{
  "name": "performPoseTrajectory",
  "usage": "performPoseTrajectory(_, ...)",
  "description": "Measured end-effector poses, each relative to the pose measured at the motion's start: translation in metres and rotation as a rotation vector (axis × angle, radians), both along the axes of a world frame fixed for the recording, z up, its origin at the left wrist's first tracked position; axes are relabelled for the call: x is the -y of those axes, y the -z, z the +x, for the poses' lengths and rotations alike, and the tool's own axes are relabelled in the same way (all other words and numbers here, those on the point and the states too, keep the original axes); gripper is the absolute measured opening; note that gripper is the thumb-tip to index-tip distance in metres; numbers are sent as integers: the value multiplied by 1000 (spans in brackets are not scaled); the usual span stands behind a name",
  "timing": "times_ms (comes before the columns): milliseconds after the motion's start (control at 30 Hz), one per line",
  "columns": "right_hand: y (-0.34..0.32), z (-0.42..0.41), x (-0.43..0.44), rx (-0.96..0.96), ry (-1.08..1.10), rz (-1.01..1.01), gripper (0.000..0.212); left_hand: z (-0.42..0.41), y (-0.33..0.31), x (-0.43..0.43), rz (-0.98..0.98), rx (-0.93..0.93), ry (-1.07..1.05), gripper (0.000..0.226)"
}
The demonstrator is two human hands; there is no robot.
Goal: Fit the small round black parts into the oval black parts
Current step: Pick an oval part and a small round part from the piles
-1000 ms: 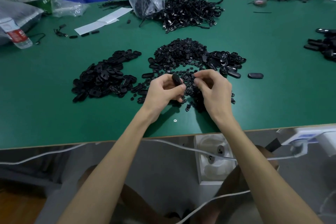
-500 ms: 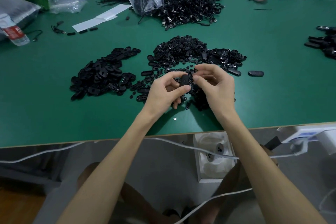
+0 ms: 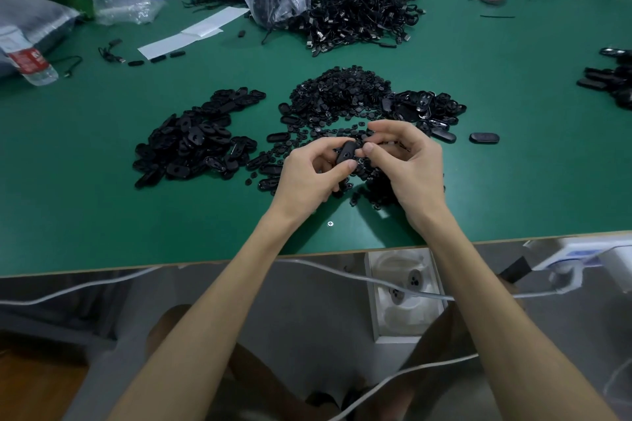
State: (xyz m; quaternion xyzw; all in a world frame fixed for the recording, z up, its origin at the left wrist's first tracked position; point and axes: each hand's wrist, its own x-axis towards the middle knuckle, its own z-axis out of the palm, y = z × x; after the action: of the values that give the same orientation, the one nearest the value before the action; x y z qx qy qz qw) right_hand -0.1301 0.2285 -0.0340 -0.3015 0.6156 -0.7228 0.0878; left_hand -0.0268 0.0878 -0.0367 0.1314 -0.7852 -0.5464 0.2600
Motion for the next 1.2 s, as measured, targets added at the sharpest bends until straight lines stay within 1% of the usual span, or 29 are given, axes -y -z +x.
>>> performPoseTrajectory(167, 0, 0, 1, 11, 4, -5, 28, 0, 1, 0, 15, 1, -7, 33)
performPoseTrajectory(333, -1, -1, 0, 24, -15, -4, 28, 0, 1, -1, -15, 29, 10, 40)
performPoseTrajectory(467, -1, -3, 0, 32, -19, 19, 28, 0, 1, 0, -3, 37, 25, 40)
performPoseTrajectory(533, 0, -2, 0, 32, -9, 30, 27, 0, 1, 0, 32, 25, 23, 37)
performPoseTrajectory(667, 1, -2, 1, 27, 33, 64, 24, 1, 1, -1, 124, -67, 14, 25)
performPoseTrajectory(833, 1, -2, 1, 55, 53, 69, 21, 2, 1, 2, 200, -129, -4, 19)
performPoseTrajectory(1067, 0, -2, -1, 96, 50, 51, 20, 3, 2, 4, 161, -144, -100, 14)
performPoseTrajectory(1200, 0, -2, 0, 102, 59, 45, 20, 3, 2, 2, 93, -111, -87, 15)
